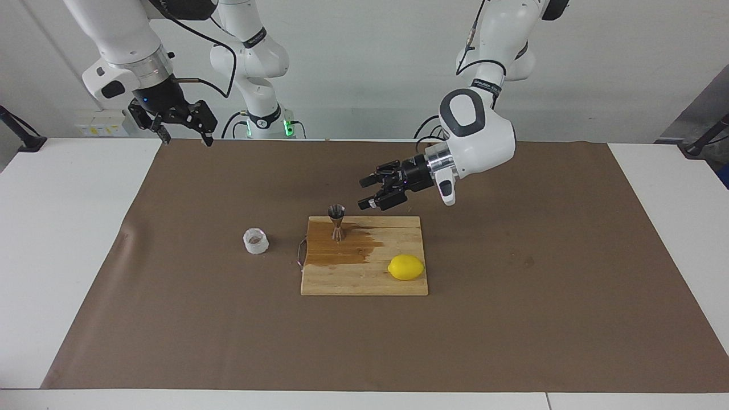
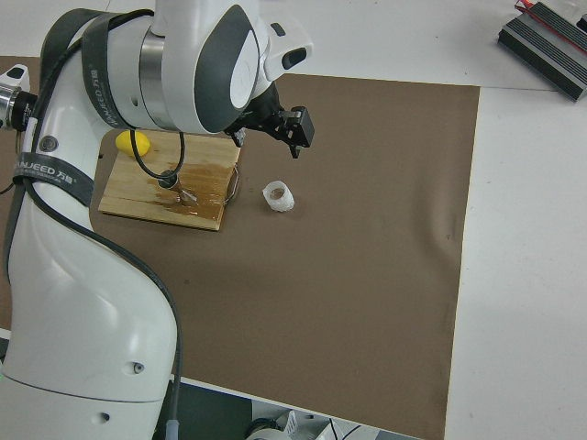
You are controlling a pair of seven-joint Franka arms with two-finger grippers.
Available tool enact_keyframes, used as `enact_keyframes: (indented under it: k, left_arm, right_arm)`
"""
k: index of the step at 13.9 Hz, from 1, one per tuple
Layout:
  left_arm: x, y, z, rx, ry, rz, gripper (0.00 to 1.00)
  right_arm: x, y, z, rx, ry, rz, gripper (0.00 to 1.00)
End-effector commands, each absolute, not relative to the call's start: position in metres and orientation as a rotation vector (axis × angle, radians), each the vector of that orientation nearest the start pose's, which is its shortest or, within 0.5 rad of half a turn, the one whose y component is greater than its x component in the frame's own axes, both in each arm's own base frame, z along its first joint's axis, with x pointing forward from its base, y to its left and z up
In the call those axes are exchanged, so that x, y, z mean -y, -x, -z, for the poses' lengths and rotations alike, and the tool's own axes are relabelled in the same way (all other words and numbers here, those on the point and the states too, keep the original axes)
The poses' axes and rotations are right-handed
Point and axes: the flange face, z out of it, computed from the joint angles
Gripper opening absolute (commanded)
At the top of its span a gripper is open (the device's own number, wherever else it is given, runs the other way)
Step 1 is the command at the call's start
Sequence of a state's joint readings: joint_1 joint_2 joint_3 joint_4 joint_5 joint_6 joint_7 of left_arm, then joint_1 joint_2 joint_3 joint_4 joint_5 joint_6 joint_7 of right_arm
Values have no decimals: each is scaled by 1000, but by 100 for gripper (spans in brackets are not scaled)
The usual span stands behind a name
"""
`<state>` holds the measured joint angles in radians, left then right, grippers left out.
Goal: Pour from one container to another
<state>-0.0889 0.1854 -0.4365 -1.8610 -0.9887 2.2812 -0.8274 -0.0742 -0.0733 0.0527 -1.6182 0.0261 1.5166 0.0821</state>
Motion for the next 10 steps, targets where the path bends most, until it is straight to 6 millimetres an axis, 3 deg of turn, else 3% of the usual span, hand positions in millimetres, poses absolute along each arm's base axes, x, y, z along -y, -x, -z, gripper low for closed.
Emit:
enact_keyframes:
  k: [1,8,10]
  left_arm:
    - [311,-540,-481,-884,-2256,345,100]
    - [295,-515,-517,-402,-2789,8,100]
    - [265,-523,-522,-266,-2880,-55,100]
  right_arm:
    - [10,-523,-641,-176,3101,-40,100]
    - [9,-523,-641,-174,3101,-40,100]
    - [10,-523,-641,-176,3101,-40,100]
